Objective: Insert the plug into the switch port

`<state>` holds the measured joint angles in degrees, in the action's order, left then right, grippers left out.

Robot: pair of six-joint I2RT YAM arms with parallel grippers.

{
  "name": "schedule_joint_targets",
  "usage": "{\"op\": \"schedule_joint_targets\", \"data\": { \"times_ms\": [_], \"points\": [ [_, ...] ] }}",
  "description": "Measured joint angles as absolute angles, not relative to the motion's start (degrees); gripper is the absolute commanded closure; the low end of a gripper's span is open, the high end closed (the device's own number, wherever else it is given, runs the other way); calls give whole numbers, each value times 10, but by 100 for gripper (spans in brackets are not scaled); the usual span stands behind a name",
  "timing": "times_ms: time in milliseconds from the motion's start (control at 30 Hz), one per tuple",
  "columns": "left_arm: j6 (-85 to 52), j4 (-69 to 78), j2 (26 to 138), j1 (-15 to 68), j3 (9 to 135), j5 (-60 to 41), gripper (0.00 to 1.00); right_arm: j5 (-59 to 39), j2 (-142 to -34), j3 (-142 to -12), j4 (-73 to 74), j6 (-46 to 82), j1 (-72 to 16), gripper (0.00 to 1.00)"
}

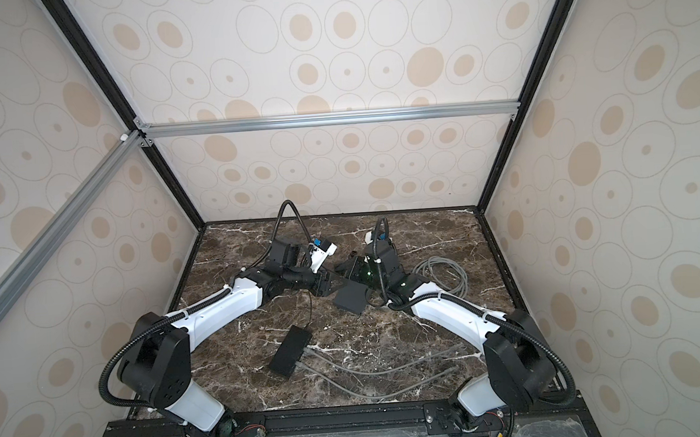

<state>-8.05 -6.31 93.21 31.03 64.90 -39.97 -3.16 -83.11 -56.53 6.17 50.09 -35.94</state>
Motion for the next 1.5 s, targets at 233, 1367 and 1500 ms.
{"op": "schedule_joint_targets", "data": {
  "times_ms": [233, 1367, 1500],
  "points": [
    [-81, -75, 940, 310, 654, -396, 69, -46, -831, -562, 77, 502, -359, 100],
    [-78, -90, 932, 311, 656, -365, 100, -56, -830, -529, 102, 507, -358, 100],
    [-76, -90, 932, 311, 657, -367, 100, -58, -824, -529, 95, 495, -357, 69]
  ]
}}
